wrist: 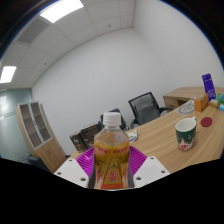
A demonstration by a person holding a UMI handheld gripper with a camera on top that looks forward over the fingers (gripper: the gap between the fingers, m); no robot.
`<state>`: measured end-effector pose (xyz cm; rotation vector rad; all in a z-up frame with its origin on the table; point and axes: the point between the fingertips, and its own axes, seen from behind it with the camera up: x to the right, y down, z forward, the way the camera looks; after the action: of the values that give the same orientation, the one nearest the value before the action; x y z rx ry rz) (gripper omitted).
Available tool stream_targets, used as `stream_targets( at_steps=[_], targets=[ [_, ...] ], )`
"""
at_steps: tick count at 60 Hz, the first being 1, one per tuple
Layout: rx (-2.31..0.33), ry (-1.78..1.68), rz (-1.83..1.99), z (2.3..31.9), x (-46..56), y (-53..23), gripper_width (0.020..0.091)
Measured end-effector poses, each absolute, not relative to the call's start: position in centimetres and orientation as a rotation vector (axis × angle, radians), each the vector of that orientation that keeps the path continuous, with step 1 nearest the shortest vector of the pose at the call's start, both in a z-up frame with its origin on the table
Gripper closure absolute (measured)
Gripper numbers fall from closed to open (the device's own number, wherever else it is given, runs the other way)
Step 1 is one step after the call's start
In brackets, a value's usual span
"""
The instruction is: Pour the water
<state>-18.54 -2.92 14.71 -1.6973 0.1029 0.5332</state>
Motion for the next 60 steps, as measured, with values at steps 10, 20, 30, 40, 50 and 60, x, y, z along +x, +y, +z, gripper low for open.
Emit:
stream_targets(
  at_steps=[10, 20, 30, 40, 50, 60],
  targets=[
    [-1.595, 0.502, 0.940, 17.8, -11.4, 1.4, 0.0659],
    [-1.454, 0.965, 1.440, 17.3, -7.4, 5.1, 0.0658],
    [-1.267, 1.249, 1.681, 17.1, -4.8, 6.4, 0.0658],
    [-1.111, 1.421, 1.839, 17.6, -3.5, 6.8, 0.0656],
    [-1.161, 1.412, 1.849, 17.6, -4.3, 6.6, 0.0657],
    [-1.328, 1.024, 1.503, 22.1, -1.1, 6.1, 0.0657]
  ],
)
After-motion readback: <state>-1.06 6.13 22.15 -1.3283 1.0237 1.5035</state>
